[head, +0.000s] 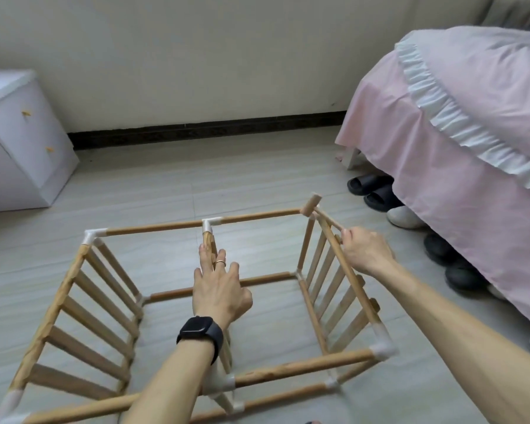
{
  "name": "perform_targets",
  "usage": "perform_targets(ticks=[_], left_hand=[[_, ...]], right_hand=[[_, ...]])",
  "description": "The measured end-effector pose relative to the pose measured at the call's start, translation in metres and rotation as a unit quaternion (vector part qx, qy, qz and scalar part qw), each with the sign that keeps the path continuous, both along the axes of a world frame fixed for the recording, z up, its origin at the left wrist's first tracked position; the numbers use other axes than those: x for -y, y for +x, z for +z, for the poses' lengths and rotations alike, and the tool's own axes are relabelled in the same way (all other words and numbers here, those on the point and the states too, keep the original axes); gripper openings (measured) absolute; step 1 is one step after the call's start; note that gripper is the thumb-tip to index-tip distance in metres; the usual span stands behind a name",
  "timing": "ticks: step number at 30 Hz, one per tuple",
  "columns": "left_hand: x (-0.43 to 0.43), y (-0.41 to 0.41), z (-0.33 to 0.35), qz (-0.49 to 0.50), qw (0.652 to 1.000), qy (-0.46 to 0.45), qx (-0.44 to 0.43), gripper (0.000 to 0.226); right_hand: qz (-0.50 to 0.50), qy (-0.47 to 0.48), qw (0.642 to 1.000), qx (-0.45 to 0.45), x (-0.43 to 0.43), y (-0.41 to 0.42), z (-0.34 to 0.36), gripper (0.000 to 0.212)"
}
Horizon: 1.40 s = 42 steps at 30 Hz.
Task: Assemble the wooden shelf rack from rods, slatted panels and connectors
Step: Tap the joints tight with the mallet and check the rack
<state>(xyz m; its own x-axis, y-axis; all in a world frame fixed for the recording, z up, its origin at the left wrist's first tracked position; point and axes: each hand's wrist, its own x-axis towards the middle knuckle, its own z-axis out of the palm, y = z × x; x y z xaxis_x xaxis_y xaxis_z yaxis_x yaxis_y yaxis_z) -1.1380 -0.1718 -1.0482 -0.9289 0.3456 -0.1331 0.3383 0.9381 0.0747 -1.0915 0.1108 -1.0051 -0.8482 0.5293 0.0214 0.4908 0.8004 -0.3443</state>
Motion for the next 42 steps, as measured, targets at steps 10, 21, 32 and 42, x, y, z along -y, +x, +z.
perform_targets(ticks=[10, 21, 32, 42], left_hand=[[0.0, -0.005, 0.0, 0.013, 1.0, 0.001, 0.004, 0.057], [-0.003, -0.025, -0.006, 0.01, 1.0, -0.016, -0.022, 0.046], [-0.013, -0.085, 0.023, -0.041, 0.998, -0.037, -0.038, 0.031], [-0.072, 0.05, 0.011, -0.24, 0.971, 0.014, 0.004, 0.038]], right_hand=[[0.019, 0.028, 0.998, -0.046, 0.001, 0.0, -0.011, 0.034], [0.004, -0.051, 0.998, -0.034, -0.009, -0.002, -0.003, 0.036], [0.012, -0.181, 0.969, -0.166, 0.02, 0.134, -0.019, 0.023], [0.003, -0.135, 0.977, -0.167, 0.032, 0.215, -0.031, 0.022]])
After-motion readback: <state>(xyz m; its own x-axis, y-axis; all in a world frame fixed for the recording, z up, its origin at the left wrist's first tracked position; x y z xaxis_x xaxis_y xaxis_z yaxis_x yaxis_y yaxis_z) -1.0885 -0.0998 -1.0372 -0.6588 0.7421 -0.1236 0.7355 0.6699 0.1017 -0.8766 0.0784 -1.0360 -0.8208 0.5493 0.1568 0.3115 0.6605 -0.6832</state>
